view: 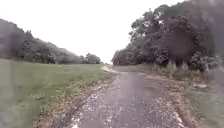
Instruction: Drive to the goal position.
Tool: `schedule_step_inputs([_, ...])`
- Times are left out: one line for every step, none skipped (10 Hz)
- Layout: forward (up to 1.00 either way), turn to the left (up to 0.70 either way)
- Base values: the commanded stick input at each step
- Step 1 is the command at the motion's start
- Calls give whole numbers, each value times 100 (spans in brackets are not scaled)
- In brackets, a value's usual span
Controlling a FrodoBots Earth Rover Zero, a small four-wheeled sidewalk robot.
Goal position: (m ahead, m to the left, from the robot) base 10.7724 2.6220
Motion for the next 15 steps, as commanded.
schedule_step_inputs([70, 0])
schedule_step_inputs([70, 0])
schedule_step_inputs([70, -1])
schedule_step_inputs([70, -2])
schedule_step_inputs([70, -2])
schedule_step_inputs([70, -2])
schedule_step_inputs([70, -2])
schedule_step_inputs([70, -2])
schedule_step_inputs([70, 0])
schedule_step_inputs([70, 0])
schedule_step_inputs([70, 0])
schedule_step_inputs([70, 0])
schedule_step_inputs([70, 0])
schedule_step_inputs([70, 0])
schedule_step_inputs([70, 0])
